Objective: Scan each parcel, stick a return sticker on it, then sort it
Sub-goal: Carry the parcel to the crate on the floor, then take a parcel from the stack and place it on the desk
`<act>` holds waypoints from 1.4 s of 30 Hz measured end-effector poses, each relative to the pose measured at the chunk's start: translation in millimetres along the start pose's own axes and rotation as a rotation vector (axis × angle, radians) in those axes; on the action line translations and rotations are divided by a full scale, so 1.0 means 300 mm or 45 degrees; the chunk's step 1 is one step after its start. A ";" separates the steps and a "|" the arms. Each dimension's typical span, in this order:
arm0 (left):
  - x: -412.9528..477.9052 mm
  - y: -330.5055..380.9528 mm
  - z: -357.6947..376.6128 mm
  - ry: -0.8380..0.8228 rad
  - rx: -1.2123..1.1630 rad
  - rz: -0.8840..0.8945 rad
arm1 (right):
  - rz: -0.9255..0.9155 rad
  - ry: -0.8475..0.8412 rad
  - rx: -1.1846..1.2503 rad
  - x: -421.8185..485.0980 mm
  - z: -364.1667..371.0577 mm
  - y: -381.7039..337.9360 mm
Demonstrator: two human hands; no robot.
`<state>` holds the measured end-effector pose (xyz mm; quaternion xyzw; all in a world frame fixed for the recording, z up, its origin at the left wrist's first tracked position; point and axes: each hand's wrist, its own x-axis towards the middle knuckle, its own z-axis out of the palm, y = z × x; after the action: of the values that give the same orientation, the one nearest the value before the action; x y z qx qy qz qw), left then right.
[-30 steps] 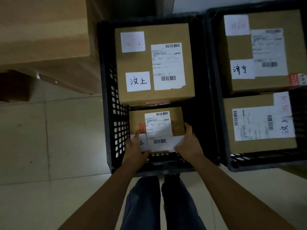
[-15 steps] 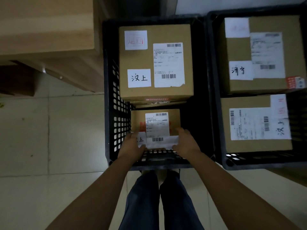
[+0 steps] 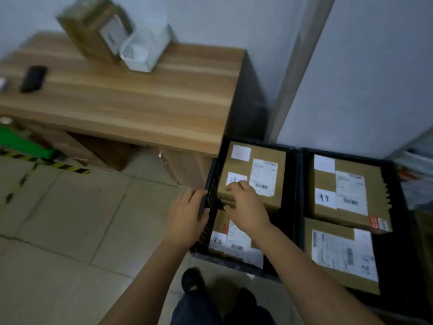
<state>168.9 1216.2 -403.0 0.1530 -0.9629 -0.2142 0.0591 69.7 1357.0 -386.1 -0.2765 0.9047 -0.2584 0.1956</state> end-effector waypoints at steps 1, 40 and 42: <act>0.006 -0.010 -0.077 0.097 0.051 0.015 | -0.070 0.046 -0.006 0.021 -0.038 -0.075; 1.007 -1.428 -1.485 0.780 0.331 0.147 | -0.704 0.532 -0.182 1.458 -0.002 -1.856; 1.110 -1.464 -1.488 0.759 0.301 0.134 | -0.683 0.520 -0.203 1.566 -0.021 -1.858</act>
<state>52.2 555.1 -173.6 0.1649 -0.9280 -0.0433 0.3313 -72.8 678.9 -159.2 -0.4617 0.8375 -0.2791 -0.0866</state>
